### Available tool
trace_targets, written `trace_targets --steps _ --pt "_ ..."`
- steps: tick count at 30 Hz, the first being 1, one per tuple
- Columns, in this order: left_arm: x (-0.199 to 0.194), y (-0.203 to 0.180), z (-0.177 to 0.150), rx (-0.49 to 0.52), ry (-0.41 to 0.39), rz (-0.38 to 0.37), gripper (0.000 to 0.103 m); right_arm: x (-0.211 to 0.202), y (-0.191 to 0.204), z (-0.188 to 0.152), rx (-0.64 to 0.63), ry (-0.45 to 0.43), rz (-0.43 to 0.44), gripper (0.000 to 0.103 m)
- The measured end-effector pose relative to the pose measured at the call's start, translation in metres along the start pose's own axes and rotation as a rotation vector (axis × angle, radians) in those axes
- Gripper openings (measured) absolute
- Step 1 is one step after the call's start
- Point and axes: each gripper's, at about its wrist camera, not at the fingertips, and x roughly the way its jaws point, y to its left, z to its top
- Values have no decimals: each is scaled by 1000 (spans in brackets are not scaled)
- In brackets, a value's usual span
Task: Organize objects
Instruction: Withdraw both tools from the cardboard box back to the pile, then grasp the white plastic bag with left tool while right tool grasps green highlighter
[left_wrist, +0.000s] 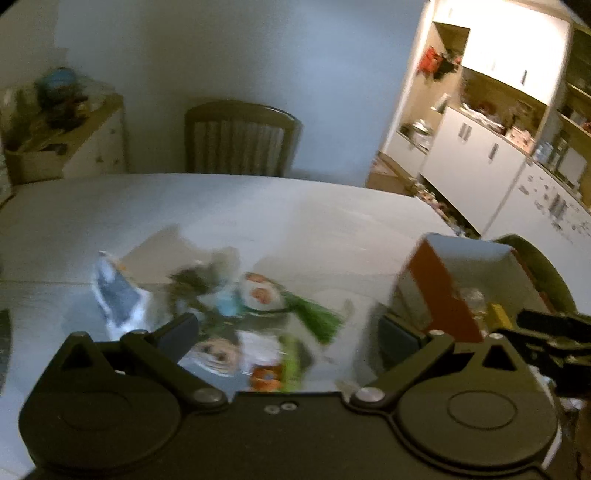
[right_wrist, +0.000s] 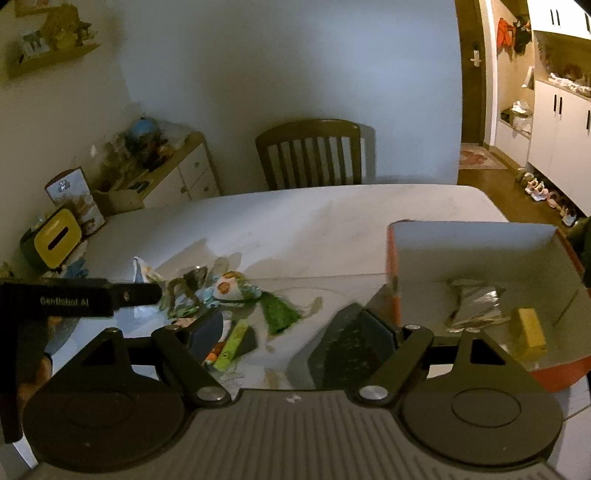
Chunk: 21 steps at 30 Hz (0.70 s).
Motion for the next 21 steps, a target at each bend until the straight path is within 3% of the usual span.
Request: trace_targets --steps 4,7,21 --pt "5 34 5 -41 -25 13 103 12 18 -4 -12 0 -21 82" --pt "14 56 11 -66 -22 77 103 25 32 -6 -28 15 -42 82" --pt "66 124 25 -208 55 234 103 97 63 -17 -50 132 -71 82"
